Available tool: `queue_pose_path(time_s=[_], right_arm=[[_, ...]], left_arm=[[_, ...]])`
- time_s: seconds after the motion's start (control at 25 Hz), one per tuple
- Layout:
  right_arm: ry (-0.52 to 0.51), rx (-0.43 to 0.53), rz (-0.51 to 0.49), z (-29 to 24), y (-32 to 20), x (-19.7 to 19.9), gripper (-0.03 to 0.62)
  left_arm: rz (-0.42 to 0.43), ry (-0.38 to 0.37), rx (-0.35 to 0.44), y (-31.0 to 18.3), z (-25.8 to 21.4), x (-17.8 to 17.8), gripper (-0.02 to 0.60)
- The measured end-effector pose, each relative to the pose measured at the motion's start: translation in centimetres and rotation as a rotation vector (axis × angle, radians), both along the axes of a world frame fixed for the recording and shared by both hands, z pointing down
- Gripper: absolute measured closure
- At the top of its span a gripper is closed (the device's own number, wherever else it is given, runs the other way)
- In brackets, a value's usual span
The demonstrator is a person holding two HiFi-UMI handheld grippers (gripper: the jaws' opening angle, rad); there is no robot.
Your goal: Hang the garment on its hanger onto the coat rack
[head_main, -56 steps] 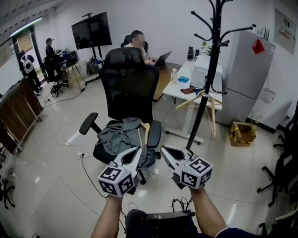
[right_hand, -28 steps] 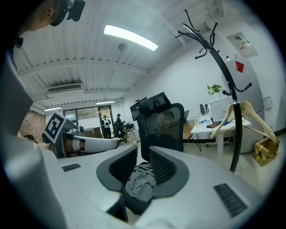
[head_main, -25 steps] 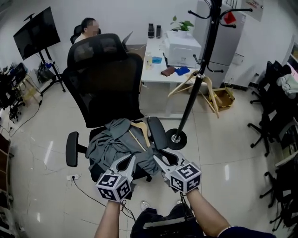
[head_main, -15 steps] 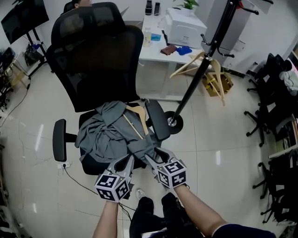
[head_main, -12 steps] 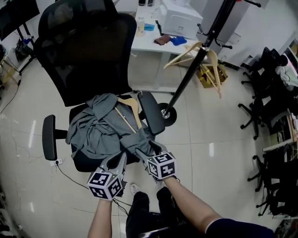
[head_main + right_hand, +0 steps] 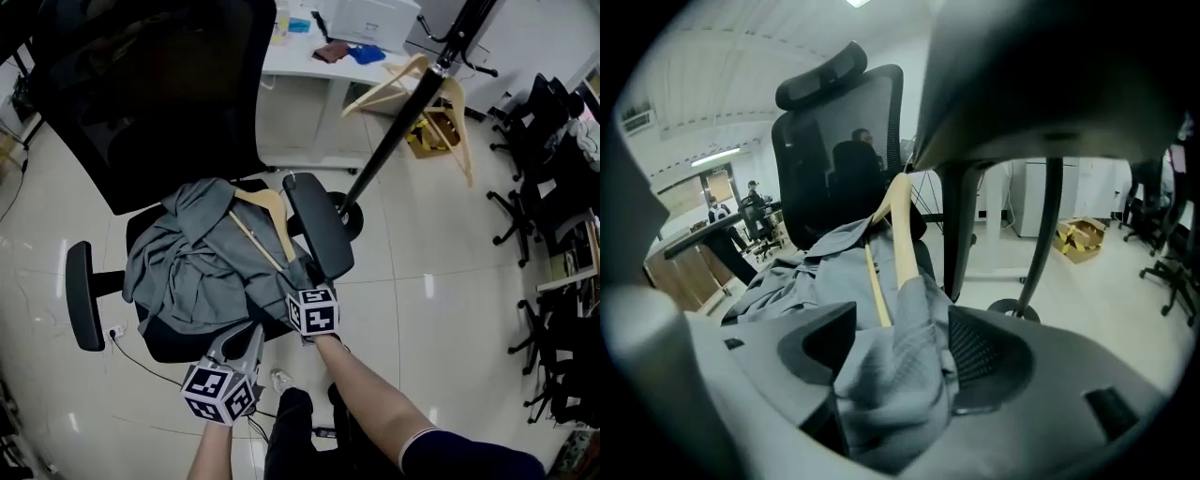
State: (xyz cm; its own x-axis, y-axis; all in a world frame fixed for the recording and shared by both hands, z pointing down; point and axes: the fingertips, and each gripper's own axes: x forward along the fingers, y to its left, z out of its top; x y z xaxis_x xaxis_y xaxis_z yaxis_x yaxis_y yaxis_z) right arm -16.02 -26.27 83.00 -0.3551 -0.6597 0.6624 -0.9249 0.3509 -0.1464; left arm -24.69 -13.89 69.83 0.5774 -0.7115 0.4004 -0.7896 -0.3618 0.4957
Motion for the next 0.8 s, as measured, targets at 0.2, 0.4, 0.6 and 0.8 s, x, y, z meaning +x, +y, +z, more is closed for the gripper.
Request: queue_pose_path(time_s=[0.2, 0.4, 0.6, 0.8], right_arm=[[0.004, 0.023, 0.037, 1.3, -1.8, -0.4, 0.319], [0.084, 0.005, 0.044, 2.9, -2.9, -0.6, 0.444], [0.176, 0.013, -0.013, 2.8, -3.2, -0.8, 0.552], [0.172, 0.039, -0.058, 1.0, -2.0, -1.4, 0.56]], left_arm=[[0.027, 0.021, -0.041, 0.7, 1.2, 0.4, 0.581], [0.017, 0.051, -0.074, 1.5, 1.9, 0.3, 0.581], [-0.006, 0.065, -0.099, 2.0, 2.7, -0.2, 0.581], [-0.024, 0.072, -0.102, 2.0, 2.3, -0.2, 0.581]])
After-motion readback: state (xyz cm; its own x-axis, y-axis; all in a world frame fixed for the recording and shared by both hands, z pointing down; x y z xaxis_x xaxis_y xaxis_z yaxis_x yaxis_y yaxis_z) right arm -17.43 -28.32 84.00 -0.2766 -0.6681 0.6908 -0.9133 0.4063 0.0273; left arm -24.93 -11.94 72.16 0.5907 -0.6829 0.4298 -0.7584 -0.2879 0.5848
